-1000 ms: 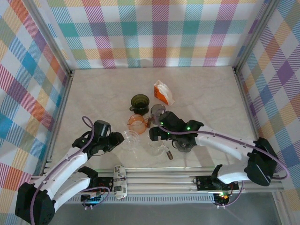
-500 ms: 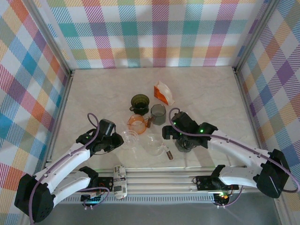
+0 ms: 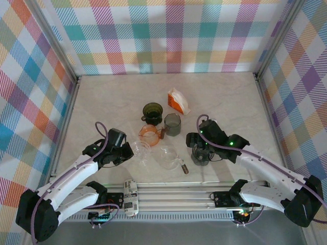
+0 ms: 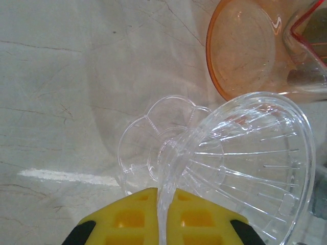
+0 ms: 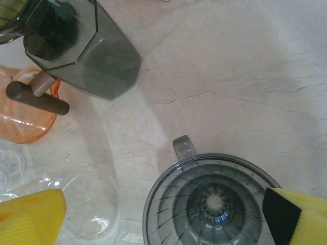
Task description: Place the coffee filter in the dripper
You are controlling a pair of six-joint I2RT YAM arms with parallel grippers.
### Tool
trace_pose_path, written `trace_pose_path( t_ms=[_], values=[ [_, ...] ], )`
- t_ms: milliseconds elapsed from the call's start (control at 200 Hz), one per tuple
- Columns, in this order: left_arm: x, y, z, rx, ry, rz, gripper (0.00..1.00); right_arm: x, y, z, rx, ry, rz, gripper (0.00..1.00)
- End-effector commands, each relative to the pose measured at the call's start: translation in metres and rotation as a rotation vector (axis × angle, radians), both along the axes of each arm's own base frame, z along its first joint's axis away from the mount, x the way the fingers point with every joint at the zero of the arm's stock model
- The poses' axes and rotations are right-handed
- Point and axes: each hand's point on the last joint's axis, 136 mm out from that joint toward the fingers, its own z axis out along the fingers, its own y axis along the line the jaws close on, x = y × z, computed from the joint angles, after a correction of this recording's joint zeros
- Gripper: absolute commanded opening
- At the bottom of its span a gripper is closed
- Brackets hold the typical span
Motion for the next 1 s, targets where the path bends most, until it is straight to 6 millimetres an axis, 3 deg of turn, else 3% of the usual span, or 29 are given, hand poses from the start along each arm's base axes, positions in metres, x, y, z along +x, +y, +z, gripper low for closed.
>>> trace_pose_path(
  t_ms=[0,275,505,615,745,995],
  values=[
    [0.005,-0.011,0.03,-0.046,-0.059,-0.039,0.0,-0.003,-0.016,-0.005,-0.044,0.006,-0.018,0.99],
    [0.003,-0.033,0.1,-0.155,-0.136,-0.138,0.0,-0.001,-0.035,-0.003,-0.05,-0.009,-0.067,0.99],
    [-0.008,-0.083,0.143,-0.194,-0.154,-0.312,0.0,-0.001,-0.047,-0.002,-0.058,-0.013,-0.095,0.99],
    [-0.013,-0.111,0.149,-0.175,-0.146,-0.399,0.0,-0.002,-0.05,-0.003,-0.057,-0.012,-0.102,0.99],
    [-0.014,-0.133,0.14,-0.14,-0.113,-0.461,0.0,-0.006,-0.053,-0.004,-0.053,-0.007,-0.105,0.99],
    [-0.014,-0.137,0.116,-0.086,-0.06,-0.475,0.0,-0.011,-0.058,-0.005,-0.048,-0.009,-0.11,0.99]
  ],
)
